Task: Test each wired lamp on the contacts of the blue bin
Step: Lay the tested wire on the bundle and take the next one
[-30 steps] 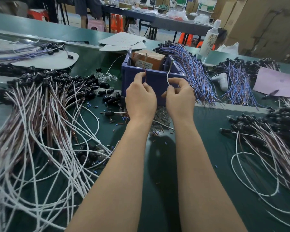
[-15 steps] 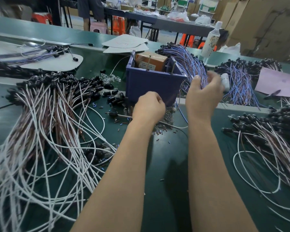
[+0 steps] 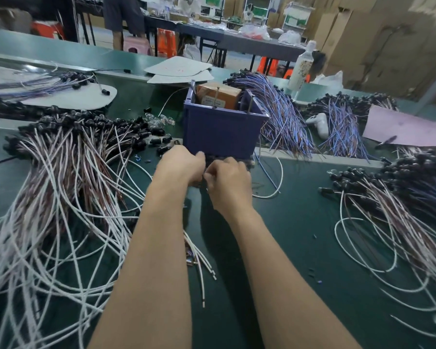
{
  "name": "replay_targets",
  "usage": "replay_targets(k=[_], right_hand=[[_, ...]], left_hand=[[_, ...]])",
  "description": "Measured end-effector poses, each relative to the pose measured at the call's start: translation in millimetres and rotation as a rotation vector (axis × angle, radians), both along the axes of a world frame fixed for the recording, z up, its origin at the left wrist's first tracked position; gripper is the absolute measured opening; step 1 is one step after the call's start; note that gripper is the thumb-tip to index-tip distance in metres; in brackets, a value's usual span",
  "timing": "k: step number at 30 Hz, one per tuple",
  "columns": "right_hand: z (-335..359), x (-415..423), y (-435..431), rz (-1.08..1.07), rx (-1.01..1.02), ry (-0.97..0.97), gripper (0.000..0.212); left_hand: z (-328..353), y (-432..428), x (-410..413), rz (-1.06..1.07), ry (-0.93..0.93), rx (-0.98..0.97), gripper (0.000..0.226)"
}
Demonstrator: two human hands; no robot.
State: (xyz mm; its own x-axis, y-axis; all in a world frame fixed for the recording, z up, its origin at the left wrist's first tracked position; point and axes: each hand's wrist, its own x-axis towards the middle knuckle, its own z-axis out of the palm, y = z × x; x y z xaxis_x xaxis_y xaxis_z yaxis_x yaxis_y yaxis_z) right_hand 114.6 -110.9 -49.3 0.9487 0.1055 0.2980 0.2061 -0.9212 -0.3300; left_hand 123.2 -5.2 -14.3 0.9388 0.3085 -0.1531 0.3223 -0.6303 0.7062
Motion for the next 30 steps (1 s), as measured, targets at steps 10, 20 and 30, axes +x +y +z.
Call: replay_targets(k=[10, 20, 30], right_hand=[[45, 0, -37, 0.264, 0.357, 0.259, 0.013], [58, 17, -54, 0.143, 0.911, 0.098, 0.011], [52, 24, -58, 0.161, 1.038, 0.220, 0.010]], left_hand=[[1, -29, 10, 0.056, -0.427, -0.716, 0.030], [0, -32, 4, -0.268, -0.431, -0.597, 0.020], [3, -33, -2, -0.443, -0.451, -0.338, 0.011]])
